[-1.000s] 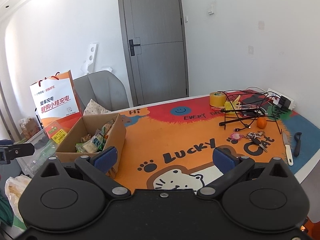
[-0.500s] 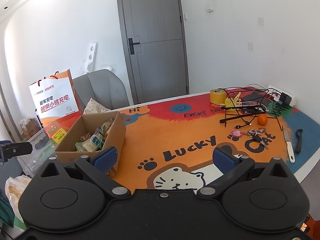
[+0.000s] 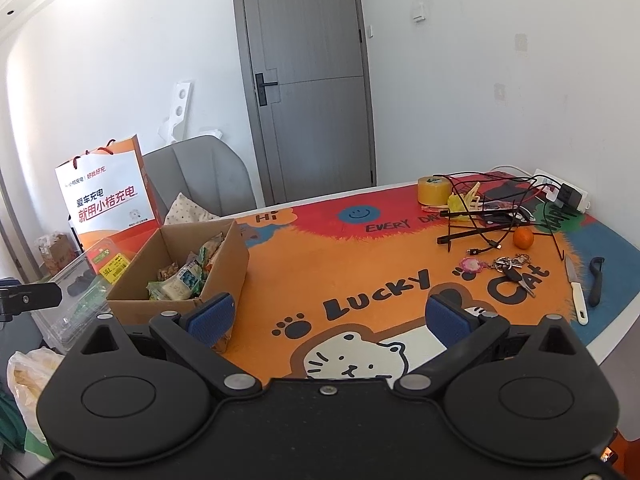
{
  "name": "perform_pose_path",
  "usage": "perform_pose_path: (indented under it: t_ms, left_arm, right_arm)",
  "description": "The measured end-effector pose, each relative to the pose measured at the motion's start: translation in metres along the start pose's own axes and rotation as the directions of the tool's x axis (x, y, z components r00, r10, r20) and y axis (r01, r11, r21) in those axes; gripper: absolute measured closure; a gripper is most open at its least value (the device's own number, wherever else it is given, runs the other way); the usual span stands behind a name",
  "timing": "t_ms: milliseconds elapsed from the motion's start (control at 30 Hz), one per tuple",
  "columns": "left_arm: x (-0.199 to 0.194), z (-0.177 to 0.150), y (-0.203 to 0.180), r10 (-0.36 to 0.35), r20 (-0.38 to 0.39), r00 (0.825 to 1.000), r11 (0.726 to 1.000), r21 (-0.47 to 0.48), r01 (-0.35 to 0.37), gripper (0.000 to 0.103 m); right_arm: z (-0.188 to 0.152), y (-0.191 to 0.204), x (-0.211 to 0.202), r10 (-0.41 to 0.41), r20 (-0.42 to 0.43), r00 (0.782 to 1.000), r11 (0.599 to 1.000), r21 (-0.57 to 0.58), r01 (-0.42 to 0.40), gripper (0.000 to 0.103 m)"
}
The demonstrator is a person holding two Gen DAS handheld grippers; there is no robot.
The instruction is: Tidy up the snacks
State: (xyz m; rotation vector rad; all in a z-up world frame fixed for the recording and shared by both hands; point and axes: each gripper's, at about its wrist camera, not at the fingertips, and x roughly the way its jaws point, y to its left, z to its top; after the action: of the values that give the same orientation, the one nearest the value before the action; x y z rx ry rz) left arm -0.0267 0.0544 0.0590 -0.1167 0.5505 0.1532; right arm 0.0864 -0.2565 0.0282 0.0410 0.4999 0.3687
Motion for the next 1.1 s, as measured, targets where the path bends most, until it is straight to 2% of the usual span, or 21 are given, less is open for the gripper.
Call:
perform_pose_path:
  t_ms: [1100]
  left_arm:
    - [0.0012,-0.0008,-0.0023,-0.009,-0.005,1.0,1.0,0.001,0.009,0.0]
  right_arm:
    - [-0.0002,-0.0011,0.0002,-0.012,-0.001,1.0,1.0,-0.003,0.012,0.0]
